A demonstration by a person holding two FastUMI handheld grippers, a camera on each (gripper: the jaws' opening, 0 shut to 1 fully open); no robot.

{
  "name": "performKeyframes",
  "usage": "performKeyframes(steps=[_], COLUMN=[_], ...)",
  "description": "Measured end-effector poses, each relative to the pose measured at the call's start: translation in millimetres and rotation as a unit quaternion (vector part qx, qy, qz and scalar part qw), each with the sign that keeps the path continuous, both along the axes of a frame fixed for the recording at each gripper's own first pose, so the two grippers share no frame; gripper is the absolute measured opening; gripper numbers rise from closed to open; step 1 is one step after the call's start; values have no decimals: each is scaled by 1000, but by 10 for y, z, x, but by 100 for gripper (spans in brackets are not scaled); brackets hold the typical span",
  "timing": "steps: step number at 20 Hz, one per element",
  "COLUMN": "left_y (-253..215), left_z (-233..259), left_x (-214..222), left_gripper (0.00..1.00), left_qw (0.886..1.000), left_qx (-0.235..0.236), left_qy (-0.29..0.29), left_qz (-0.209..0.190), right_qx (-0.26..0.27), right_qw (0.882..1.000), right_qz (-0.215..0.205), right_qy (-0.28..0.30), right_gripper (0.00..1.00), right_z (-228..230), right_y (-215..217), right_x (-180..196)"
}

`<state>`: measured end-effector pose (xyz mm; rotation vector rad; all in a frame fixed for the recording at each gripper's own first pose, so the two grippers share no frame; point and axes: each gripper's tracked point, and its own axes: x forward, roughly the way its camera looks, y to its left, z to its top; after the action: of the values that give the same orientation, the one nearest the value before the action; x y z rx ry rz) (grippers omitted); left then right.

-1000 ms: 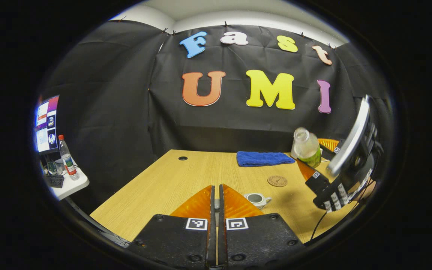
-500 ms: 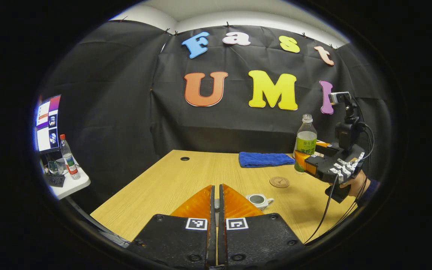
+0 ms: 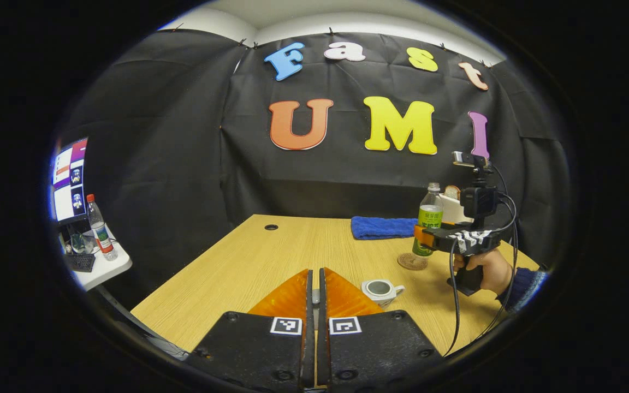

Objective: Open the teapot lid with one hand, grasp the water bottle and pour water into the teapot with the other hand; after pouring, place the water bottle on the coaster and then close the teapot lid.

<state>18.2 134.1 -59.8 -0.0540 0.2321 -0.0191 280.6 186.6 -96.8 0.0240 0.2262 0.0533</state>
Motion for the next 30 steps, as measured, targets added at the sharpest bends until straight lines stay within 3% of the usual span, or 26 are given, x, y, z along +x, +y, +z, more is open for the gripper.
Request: performKeyframes(steps=[8,14,17,23,30], left_y=[-91,-94,-96,-215,-419], left_z=[41,16,41,78,-21], left_x=[-7,8,5,9,107], left_gripper=[4,4,4,4,4], left_qw=[1000,1000,1000,1000,999], left_qx=[7,6,8,17,31], left_qy=[-6,-2,-5,-12,-9], left_qz=[-11,-10,-9,-12,-17], right_qx=[14,0,20,44,-19], right_qw=[1000,1000,1000,999,999], right_qz=[-5,-10,-2,0,-4], right_qy=[19,17,20,5,-29], right_gripper=[72,80,89,90,90], right_z=[-256,-202,-101,135,181], right_y=[20,-7,-4,-234,-718], right_x=[229,191,41,-347,-907])
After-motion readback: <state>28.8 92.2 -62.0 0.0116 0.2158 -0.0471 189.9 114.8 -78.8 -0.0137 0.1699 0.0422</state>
